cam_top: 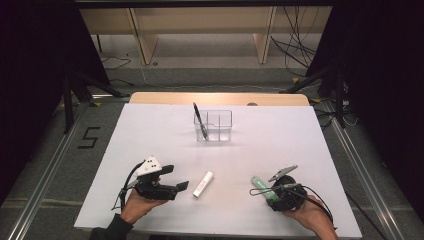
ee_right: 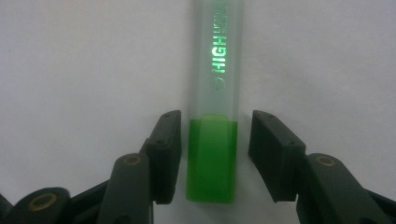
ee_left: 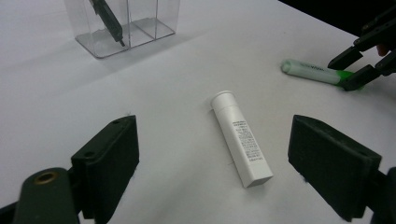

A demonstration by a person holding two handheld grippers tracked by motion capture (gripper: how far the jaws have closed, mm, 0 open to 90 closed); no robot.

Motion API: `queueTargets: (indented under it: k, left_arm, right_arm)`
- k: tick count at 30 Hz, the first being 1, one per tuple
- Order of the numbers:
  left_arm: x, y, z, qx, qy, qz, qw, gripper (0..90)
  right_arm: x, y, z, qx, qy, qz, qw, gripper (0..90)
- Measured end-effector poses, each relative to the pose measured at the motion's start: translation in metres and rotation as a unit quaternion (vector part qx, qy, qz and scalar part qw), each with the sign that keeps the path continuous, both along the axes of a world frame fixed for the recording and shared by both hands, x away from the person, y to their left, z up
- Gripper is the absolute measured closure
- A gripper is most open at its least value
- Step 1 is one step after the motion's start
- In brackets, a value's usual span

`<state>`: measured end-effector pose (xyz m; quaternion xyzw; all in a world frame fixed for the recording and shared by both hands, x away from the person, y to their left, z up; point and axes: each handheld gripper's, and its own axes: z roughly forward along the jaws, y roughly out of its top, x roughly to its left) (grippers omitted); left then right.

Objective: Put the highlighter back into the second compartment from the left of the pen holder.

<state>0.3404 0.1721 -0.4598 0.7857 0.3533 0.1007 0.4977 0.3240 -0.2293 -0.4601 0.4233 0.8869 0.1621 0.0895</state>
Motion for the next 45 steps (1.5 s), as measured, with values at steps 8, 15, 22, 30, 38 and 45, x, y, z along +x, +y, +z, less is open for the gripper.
queueTargets:
  k: [8,15,22,30,38,45]
  left_arm:
    - [0.0,-0.001,0.0,0.001,-0.001,-0.002,1.0,16.0]
    - [-0.001,-0.002,-0.001,0.004,-0.002,-0.004,1.0,16.1]
    - [-0.002,-0.002,-0.001,0.005,-0.001,-0.002,1.0,16.1]
    - [-0.002,-0.002,-0.001,0.006,-0.001,-0.003,1.0,16.1]
    - [-0.002,-0.002,-0.001,0.009,-0.001,-0.003,1.0,16.2]
    - [0.0,-0.002,0.001,-0.004,0.01,-0.006,0.9999,16.1]
  right_arm:
    - [-0.002,0.002,0.0,-0.001,0.003,-0.001,1.0,65.3]
    - [-0.003,0.002,0.0,0.0,0.001,-0.009,1.0,66.9]
    - [-0.003,0.001,0.003,0.005,0.001,-0.001,1.0,67.2]
    - [-0.004,0.002,0.011,0.019,-0.027,0.002,0.9994,67.3]
    - [-0.012,0.016,0.022,0.027,-0.097,0.033,0.9944,67.2]
    - [-0.022,0.034,0.034,0.032,-0.171,0.073,0.982,67.2]
